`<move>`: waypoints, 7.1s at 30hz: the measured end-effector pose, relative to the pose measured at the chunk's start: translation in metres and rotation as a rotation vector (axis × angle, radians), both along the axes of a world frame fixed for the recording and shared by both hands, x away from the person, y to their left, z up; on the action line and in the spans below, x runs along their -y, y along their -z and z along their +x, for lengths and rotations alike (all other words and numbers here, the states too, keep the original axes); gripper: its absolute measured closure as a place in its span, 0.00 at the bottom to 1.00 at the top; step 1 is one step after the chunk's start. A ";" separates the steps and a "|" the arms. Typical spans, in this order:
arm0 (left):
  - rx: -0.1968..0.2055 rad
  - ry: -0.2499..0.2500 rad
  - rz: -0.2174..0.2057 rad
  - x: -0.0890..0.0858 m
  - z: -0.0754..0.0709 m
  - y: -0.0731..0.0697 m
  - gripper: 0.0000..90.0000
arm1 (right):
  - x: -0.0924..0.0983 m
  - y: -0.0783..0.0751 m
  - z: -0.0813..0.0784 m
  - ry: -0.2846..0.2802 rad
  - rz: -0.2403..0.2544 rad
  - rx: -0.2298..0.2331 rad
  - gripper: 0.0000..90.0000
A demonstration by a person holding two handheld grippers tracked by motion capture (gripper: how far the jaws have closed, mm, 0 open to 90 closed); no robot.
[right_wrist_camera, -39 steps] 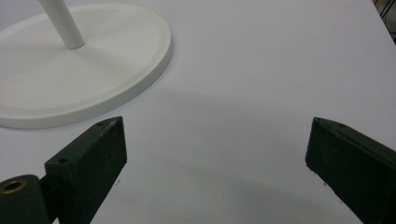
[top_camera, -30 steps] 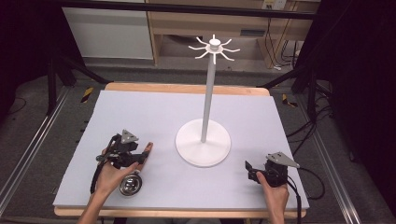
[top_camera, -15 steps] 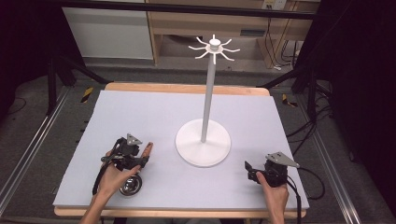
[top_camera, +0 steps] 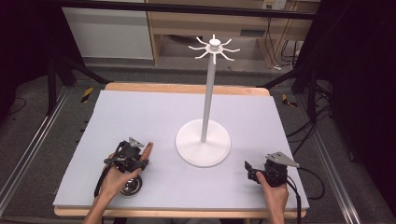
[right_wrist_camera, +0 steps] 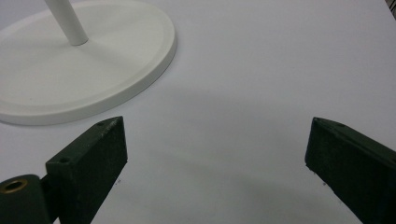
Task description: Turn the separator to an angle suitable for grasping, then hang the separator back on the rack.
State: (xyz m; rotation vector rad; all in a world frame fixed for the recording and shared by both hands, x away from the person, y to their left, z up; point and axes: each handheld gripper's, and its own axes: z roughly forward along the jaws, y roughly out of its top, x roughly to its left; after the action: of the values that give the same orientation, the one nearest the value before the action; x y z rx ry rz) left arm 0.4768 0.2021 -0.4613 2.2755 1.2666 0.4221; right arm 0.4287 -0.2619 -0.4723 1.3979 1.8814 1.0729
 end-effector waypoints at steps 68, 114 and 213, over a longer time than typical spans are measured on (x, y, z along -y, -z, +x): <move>-0.150 0.044 0.079 0.020 0.027 -0.009 0.71 | 0.001 0.001 0.002 -0.016 0.012 -0.023 0.07; 0.250 0.112 -0.144 0.010 -0.022 -0.092 0.75 | 0.003 0.001 0.002 -0.009 0.015 -0.021 0.07; 0.668 0.201 -0.528 0.063 -0.021 -0.256 0.75 | 0.003 0.001 0.003 -0.014 0.019 -0.016 0.07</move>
State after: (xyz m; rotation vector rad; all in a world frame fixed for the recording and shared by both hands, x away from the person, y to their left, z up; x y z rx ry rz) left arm 0.4557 0.1386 -0.2057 1.5926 0.6920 0.6187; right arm 0.4318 -0.2648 -0.4731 1.4095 1.8997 1.0924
